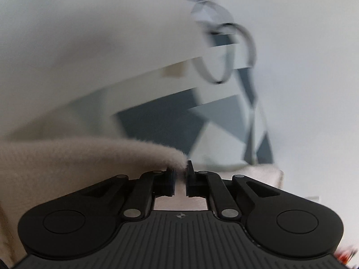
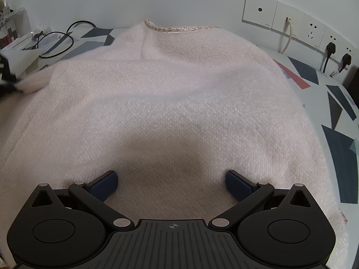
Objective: Fold clothes
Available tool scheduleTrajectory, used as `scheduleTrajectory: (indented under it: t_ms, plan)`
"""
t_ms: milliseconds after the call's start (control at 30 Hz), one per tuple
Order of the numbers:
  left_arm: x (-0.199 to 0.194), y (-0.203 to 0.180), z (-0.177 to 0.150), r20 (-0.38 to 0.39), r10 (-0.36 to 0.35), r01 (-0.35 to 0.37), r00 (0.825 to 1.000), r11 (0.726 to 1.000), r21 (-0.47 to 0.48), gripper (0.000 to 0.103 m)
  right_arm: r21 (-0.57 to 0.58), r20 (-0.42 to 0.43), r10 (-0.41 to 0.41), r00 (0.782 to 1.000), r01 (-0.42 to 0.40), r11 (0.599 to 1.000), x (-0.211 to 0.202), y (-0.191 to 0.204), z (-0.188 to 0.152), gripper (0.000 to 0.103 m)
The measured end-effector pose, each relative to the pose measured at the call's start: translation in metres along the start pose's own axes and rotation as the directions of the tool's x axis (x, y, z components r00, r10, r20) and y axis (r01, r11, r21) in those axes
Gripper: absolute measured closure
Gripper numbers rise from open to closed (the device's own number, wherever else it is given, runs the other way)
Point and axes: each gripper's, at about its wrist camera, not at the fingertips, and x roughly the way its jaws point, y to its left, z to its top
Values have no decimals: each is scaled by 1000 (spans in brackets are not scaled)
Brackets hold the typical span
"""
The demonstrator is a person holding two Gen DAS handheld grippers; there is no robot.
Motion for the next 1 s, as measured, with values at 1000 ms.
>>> scheduleTrajectory:
  t_ms: [1000]
  plan:
    - [-93,-73,-23,189,-133,-1,973,815,580,96,23,15,-11,1000,11,1000,-1,5,1,1]
